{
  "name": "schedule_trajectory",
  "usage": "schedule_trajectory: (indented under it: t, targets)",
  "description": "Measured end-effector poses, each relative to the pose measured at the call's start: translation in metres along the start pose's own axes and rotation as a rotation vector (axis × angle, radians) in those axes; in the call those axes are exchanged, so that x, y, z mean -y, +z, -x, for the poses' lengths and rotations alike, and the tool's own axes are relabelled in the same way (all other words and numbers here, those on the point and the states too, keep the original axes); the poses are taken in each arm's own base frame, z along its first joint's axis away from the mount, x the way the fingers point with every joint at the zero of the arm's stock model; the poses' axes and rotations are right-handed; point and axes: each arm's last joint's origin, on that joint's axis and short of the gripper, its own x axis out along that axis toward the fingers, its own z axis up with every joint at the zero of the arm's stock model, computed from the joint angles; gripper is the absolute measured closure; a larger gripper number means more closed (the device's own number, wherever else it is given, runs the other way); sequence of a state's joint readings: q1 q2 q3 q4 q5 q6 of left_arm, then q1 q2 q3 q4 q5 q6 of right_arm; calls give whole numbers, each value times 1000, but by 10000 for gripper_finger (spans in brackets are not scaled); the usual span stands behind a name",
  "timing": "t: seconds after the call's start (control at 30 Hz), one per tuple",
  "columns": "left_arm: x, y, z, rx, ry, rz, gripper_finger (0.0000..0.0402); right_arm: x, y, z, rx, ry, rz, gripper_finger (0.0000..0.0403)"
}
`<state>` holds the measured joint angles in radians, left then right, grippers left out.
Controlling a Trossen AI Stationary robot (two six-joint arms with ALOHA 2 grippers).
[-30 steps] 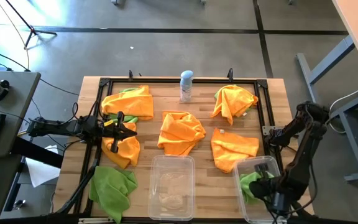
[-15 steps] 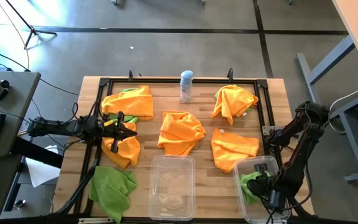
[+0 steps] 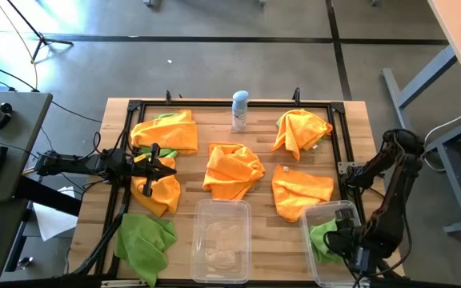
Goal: Sort microfiber towel by color & place in baskets
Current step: Put the yellow towel into the left transparent bin
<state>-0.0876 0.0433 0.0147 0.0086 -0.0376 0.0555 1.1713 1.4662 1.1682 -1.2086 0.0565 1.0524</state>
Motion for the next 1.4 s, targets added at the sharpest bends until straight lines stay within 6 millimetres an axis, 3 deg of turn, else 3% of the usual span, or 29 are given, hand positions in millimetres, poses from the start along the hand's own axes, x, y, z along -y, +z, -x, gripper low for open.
schedule_trajectory:
  t: [0.2, 0.4, 0.5, 0.77, 0.97, 1.13, 1.23, 1.4]
  targets:
    - [0, 0, 0, 0, 0, 0, 401, -1, 5, 29, 93, -35, -25, 195]
    - [0, 0, 0, 0, 0, 0, 401, -1, 9, 36, 186, -59, -80, 207]
    - [0, 0, 0, 0, 0, 0, 401, 1, 9, 34, 210, -77, -153, 243]
    - [0, 0, 0, 0, 0, 0, 401, 8, 10, 41, 358, -95, -324, 393]
    - [0, 0, 0, 0, 0, 0, 401, 22, 12, 58, 694, -103, -502, 375]
    - [0, 0, 0, 0, 0, 0, 401, 28, 18, 67, 1000, -181, -521, 394]
    - [0, 0, 0, 0, 0, 0, 401, 33, 25, 69, 1070, -237, -518, 401]
    - [0, 0, 0, -1, 0, 0, 401, 48, 45, 70, 1140, -258, -678, 400]
